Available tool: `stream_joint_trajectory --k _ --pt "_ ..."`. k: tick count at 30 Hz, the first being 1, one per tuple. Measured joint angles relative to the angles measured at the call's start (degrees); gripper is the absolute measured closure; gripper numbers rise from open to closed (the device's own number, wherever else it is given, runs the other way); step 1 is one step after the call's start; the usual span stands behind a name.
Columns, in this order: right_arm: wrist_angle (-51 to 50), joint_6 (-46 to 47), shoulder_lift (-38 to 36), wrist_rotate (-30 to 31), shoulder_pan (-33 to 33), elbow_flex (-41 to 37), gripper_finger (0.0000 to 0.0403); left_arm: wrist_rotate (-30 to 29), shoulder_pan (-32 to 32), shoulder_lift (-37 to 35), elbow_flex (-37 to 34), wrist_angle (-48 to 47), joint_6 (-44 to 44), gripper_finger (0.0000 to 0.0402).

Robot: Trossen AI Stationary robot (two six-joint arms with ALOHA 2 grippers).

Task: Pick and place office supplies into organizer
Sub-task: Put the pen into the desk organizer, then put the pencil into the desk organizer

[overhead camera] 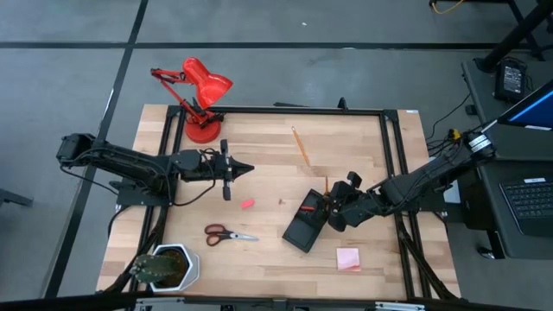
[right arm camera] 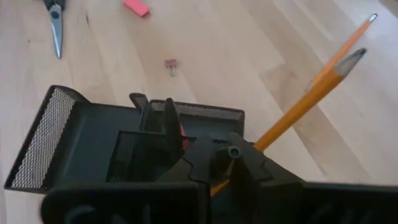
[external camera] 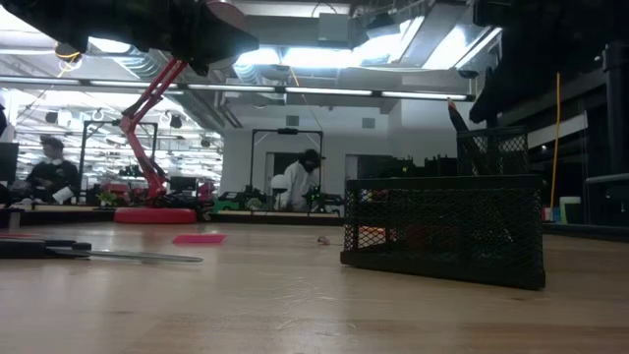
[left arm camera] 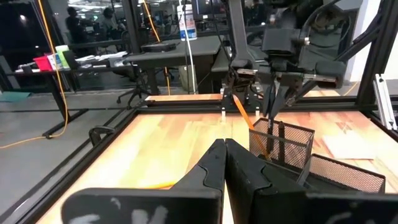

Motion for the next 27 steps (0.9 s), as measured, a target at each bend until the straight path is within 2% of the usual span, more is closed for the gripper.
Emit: stream_joint_trajectory --k 3,12,21,27 --pt "2.54 -0.04 0.0 0.04 -0.02 -1.24 0.0369 0.01 0.0 0.0 0.0 -0.08 -0.06 0.04" --pt "2.57 -0.04 0.0 0.04 -0.41 -1.62 0.0305 0.01 0.0 0.0 0.0 -1.07 -0.17 0.04" --pt "0.28 -3.63 -0.97 0.1 -0.92 0.53 0.0282 0.01 0.0 0.0 0.0 -1.04 -0.17 0.0397" --pt "0.26 -12.62 -2.32 7.71 -0.9 6.43 0.0281 0.03 0.0 0.0 0.0 -1.01 -0.17 0.0399"
